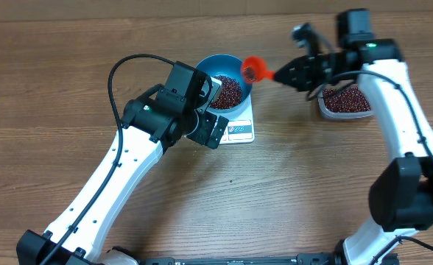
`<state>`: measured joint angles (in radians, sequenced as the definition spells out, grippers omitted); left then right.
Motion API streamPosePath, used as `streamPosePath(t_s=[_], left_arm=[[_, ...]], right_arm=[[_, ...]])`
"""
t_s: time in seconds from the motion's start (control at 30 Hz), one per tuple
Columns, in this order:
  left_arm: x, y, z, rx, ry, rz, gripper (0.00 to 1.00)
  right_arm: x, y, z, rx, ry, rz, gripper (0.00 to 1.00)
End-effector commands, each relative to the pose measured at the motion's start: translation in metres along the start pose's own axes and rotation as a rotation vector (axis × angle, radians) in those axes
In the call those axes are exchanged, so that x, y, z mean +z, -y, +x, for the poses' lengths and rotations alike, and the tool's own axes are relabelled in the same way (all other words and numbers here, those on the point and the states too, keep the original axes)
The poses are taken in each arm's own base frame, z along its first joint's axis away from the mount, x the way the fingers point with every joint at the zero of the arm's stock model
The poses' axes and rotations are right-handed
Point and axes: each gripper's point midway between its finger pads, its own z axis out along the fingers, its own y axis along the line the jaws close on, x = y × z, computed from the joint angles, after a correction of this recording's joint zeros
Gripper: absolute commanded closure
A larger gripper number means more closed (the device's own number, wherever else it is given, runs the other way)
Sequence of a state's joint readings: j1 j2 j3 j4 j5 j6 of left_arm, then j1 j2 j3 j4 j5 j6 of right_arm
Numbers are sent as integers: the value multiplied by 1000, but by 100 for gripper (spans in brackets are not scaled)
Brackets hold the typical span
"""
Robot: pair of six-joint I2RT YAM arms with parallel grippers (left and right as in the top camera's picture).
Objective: Scoop item into bowl and weigh 150g on scale
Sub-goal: 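Carry the scoop with the right gripper back to the bean tub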
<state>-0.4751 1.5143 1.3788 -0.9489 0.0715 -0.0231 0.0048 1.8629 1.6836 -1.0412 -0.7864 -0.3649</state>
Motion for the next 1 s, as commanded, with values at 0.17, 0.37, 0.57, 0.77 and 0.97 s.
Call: streamPosePath(t_s=[0.17, 0.37, 0.57, 0.77, 0.97], left_arm=[[-5, 0, -2, -10, 18, 5, 0], [-5, 0, -2, -10, 18, 5, 0], [-5, 0, -2, -10, 18, 5, 1], [-5, 0, -2, -10, 18, 5, 0], [-5, 0, -2, -10, 18, 5, 0]], right_arm=[[-126, 33, -12, 52, 210, 237, 96], [-167, 101, 33, 325, 134, 575, 96], [-186, 128, 59, 404, 40, 818, 96], [-179, 125, 68, 363, -84, 948, 96], [-156, 118, 72, 267, -199, 1049, 96]])
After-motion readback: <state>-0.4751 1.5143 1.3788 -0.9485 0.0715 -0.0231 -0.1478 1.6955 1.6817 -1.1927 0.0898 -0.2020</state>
